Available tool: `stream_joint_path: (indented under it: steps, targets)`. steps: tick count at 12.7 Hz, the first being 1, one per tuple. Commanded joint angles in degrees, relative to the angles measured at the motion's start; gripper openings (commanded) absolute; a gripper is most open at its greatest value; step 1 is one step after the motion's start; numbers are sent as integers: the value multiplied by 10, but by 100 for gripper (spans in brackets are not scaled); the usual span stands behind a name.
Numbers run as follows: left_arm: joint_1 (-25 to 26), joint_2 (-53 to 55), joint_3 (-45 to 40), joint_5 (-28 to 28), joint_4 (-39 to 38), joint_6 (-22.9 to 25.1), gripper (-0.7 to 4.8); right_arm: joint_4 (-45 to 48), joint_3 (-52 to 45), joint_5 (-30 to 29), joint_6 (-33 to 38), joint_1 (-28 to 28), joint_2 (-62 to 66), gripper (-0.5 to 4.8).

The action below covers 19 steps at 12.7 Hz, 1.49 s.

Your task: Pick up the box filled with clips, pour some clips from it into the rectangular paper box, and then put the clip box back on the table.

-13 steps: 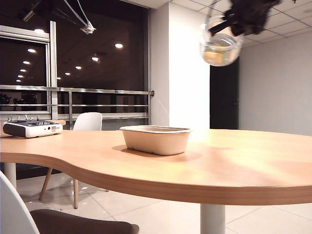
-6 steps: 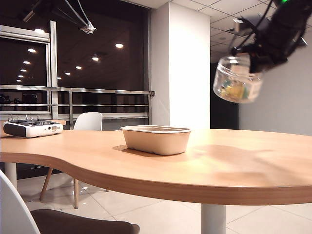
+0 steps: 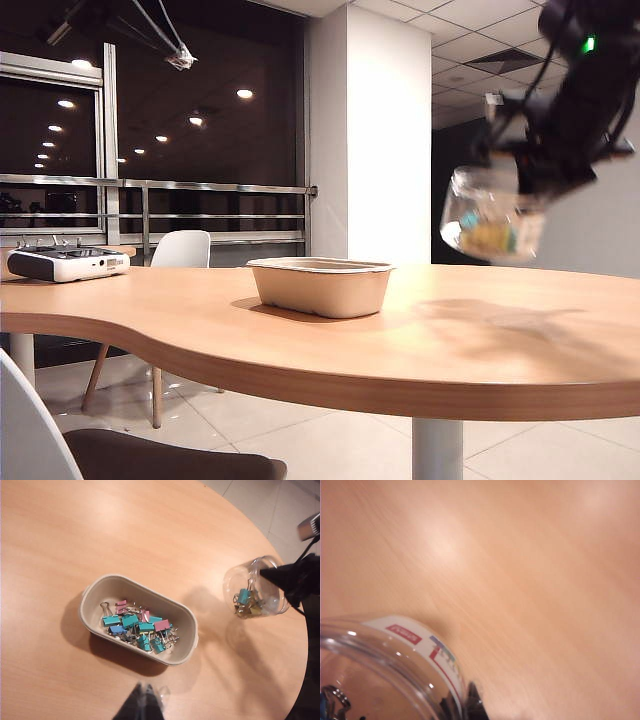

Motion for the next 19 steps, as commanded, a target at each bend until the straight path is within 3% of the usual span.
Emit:
stream_joint_path:
  steps: [1,3,4,5,8,10,12,15,16,17,19]
  targets:
    - [0,-2,1,2,4,-2,-6,37,3,-36,23,-7,21,-3]
    - [0,-2,1,2,4,-2,-6,175,3,-70,-2,25,20,-3]
    - [0,-2,2,2,4,-2,-6,208,3,-68,-11,35,20,-3]
    - [0,-2,1,2,4,-2,-6,331,3,-35,-59,86,22,-3]
    - [0,-2,2,3,4,-2,-6,450,3,-32,-103,125,55,-3]
    - [0,-2,1,4,4,-2,-6,611,3,-67,-130,144,135,-3]
    - [0,-2,2,4,3,-2,-6,814,3,-138,-236,145,229,-3]
    - [0,-2,1,4,4,-1,-6,925,3,-116,-326,149,276,-3]
    - [0,-2,1,4,4,-1,-6,936,3,-116,-347,150,276,-3]
    - [0,-2,1,4,4,-1,-6,958,3,-122,-418,160,276,-3]
    - [0,-2,1,4,4,-1,-6,958,3,-125,-450,167,280,-3]
